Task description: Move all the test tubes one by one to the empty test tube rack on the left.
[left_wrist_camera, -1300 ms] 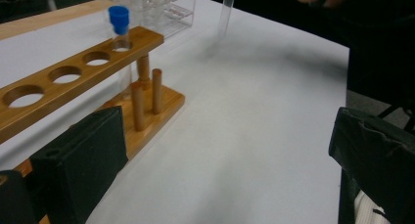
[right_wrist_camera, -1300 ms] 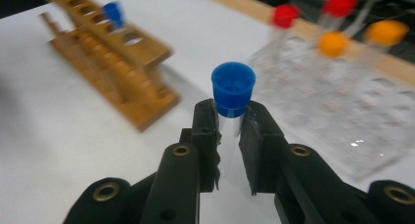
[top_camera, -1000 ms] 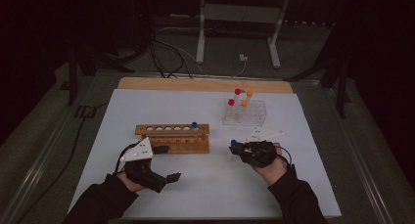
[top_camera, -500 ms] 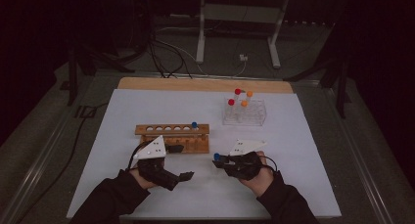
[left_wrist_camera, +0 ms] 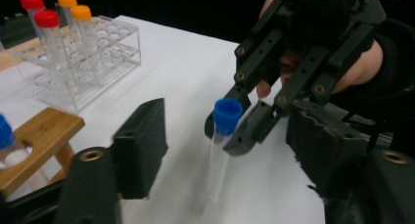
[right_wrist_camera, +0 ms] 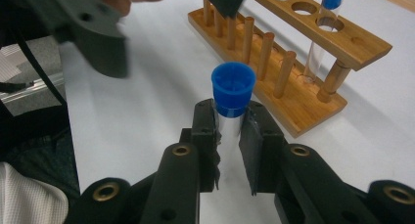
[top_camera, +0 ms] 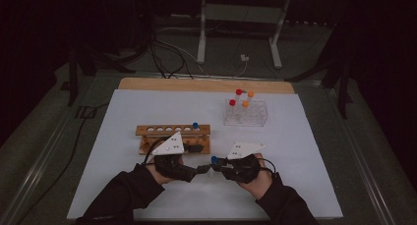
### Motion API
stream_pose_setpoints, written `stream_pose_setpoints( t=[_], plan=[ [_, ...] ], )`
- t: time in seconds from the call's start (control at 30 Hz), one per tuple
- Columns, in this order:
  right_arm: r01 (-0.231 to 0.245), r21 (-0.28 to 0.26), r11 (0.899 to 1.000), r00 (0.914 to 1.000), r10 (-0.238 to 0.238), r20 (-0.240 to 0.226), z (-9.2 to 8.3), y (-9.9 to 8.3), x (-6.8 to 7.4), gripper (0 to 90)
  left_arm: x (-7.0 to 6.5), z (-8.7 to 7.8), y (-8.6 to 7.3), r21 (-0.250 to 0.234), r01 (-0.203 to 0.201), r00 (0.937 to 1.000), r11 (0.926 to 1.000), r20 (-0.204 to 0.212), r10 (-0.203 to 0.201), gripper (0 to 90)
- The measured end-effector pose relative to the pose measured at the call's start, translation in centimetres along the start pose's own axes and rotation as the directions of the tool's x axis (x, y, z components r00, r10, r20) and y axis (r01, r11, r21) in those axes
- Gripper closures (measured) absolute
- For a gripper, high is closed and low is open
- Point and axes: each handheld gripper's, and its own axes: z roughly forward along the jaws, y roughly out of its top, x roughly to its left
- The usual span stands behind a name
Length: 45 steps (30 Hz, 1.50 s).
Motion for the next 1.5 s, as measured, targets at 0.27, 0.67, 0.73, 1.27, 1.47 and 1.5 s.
stream_pose_setpoints(
  t=[0.27, 0.67, 0.73, 1.27, 1.47, 1.5],
  plan=[
    [0.000, -0.002, 1.000, 1.0000, 0.000, -0.003, -0.1, 0.0, 0.0, 76.8, -0.1, 1.5, 0.5, 0.011, -0.027, 0.9996, 0.9996, 0.007, 0.027, 54.1],
    [-0.002, -0.003, 1.000, 1.0000, 0.002, 0.002, -0.2, 0.0, -0.1, 76.8, -0.1, 2.5, 0.6, 0.028, -0.048, 0.9988, 0.9985, 0.013, 0.047, 75.9],
    [-0.005, -0.005, 1.000, 1.0000, 0.005, -0.001, -0.2, 0.0, -0.1, 76.8, -0.2, 2.5, 0.6, 0.028, -0.056, 0.9984, 0.9980, 0.005, 0.056, 76.8],
    [-0.039, -0.066, 0.997, 0.9988, 0.041, 0.028, -1.8, 0.1, -1.0, 46.0, 0.7, -0.8, 2.0, -0.001, -0.064, 0.9954, 0.9979, -0.071, 0.064, 77.7],
    [-0.086, -0.100, 0.991, 0.9943, 0.091, 0.055, -2.7, 0.3, -1.6, 26.1, 1.9, -2.9, 2.5, -0.010, -0.056, 0.9889, 0.9984, -0.138, 0.054, 77.7],
    [-0.086, -0.100, 0.991, 0.9943, 0.091, 0.055, -2.7, 0.3, -1.6, 26.1, 2.1, -3.2, 2.5, -0.015, -0.052, 0.9876, 0.9985, -0.149, 0.049, 77.7]
  ],
)
